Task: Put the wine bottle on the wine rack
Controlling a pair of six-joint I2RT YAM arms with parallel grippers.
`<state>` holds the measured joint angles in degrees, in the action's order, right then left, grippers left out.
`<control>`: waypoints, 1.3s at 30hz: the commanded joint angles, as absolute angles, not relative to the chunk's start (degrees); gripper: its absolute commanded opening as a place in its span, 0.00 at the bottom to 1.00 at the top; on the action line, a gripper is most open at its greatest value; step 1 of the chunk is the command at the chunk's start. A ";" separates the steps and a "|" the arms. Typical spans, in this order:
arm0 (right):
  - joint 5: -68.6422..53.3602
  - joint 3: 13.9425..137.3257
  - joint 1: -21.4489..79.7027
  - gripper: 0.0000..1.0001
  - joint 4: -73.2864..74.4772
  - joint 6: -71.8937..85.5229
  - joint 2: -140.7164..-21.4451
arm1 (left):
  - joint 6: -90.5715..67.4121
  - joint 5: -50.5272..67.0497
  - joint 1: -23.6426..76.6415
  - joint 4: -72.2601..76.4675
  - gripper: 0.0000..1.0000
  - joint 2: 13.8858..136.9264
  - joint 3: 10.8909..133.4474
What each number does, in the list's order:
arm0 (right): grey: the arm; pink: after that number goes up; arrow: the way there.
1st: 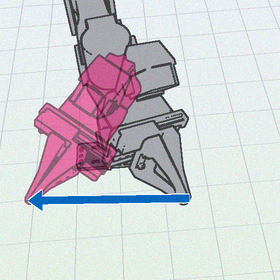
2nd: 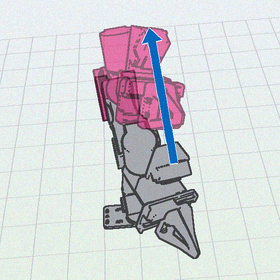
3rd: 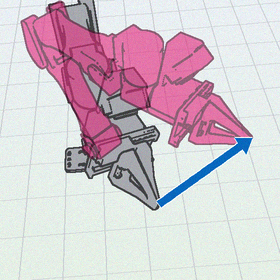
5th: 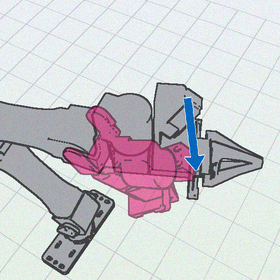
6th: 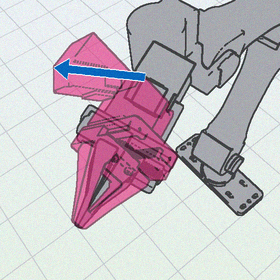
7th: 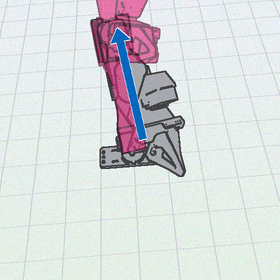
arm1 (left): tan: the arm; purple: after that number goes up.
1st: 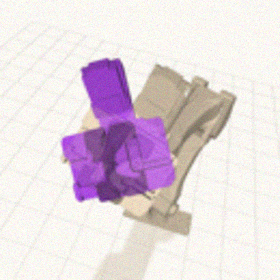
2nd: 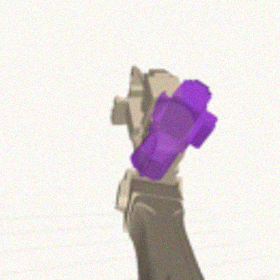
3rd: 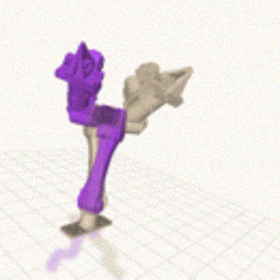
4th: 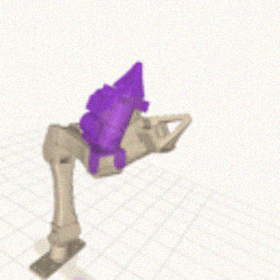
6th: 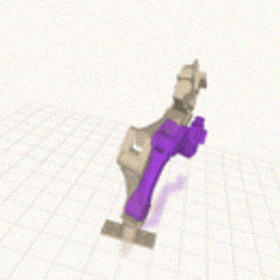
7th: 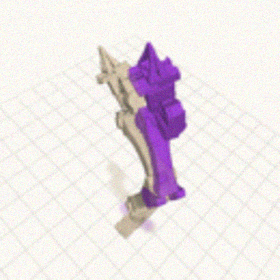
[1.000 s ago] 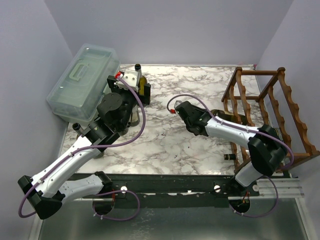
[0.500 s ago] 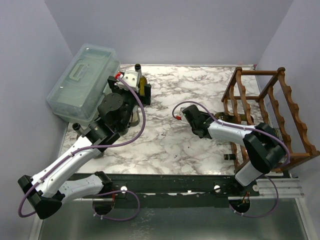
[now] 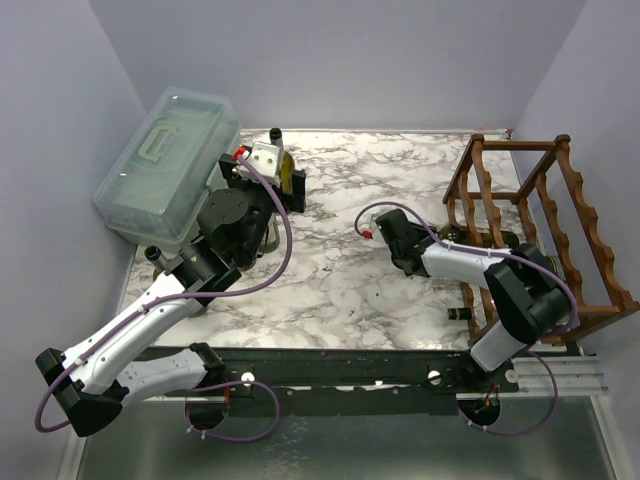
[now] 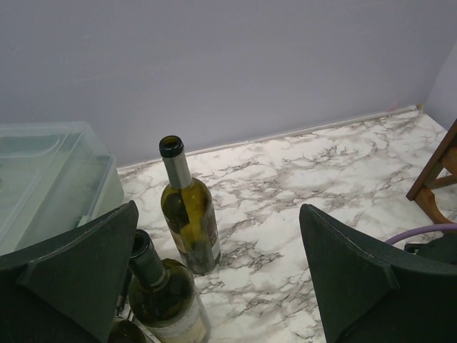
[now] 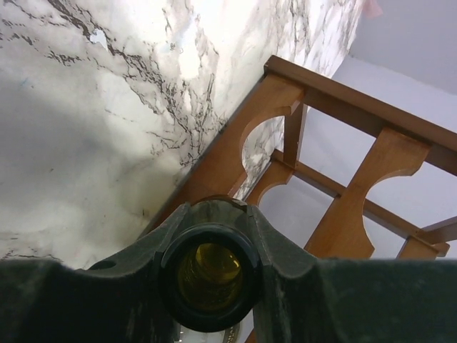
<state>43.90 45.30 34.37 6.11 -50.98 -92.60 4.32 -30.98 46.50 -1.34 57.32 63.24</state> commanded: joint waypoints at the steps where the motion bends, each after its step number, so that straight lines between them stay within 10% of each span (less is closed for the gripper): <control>1: 36.11 44.02 33.97 0.25 7.26 -44.53 -94.64 | 4.13 -30.76 47.12 -0.26 0.96 57.18 62.75; 18: 30.66 44.60 38.11 0.59 11.98 -41.94 -87.41 | 3.77 -28.99 47.81 -1.44 0.96 57.86 63.63; 25: 29.99 45.13 40.19 0.99 13.87 -40.58 -80.33 | 3.15 -27.97 47.82 -1.95 0.96 59.51 63.87; 39: 42.33 55.47 41.67 1.00 10.56 -14.60 -66.13 | 2.07 -25.05 47.30 -4.75 0.96 64.68 65.92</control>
<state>32.25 51.75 41.56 14.52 -28.82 -69.34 3.40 -26.61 47.64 -3.09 63.20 63.40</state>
